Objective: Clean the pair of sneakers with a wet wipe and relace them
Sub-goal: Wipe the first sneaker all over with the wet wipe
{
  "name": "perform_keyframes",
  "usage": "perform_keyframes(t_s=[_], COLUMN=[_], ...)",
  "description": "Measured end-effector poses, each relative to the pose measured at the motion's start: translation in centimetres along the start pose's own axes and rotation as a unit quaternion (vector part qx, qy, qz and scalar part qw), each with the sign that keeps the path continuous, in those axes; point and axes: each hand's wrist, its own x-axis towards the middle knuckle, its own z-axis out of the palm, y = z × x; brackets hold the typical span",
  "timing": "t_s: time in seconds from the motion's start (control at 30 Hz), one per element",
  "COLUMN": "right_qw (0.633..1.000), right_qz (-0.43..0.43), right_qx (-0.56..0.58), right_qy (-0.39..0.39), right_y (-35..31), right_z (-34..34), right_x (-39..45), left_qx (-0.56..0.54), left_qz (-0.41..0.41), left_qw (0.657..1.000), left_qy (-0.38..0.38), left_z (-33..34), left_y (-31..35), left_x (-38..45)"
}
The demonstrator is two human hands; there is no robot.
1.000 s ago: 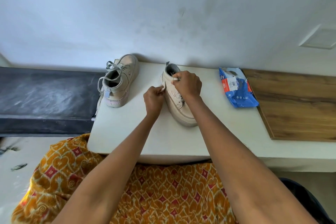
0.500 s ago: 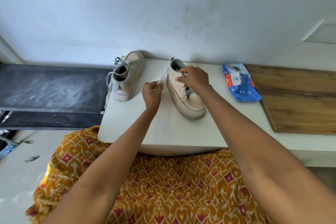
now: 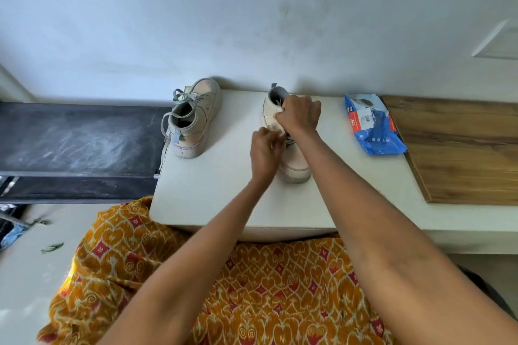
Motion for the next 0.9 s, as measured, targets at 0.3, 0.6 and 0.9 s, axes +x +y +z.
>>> perform_keyframes(t_s=[0.3,0.6,0.9], right_qw=[0.999,0.997,0.995], right_qz=[0.007,-0.029,-0.057], right_qx=[0.031,0.052,0.047], right_qy=[-0.013,-0.049,-0.064], right_y=[0.0,0.8,1.1], right_z=[-0.2,-0.7,-1.4], right_x=[0.1,0.4,0.1], left_qx=[-0.007,-0.159,-0.244], left_qz=[0.044,-0.224,-0.285], left_qw=[0.999,0.957,0.923], left_qy=[0.004,-0.092,0.089], left_z=[-1.4,-1.8,-1.8], left_y=[-2.8,-3.2,-1.2], left_x=[-1.4,1.8,9.9])
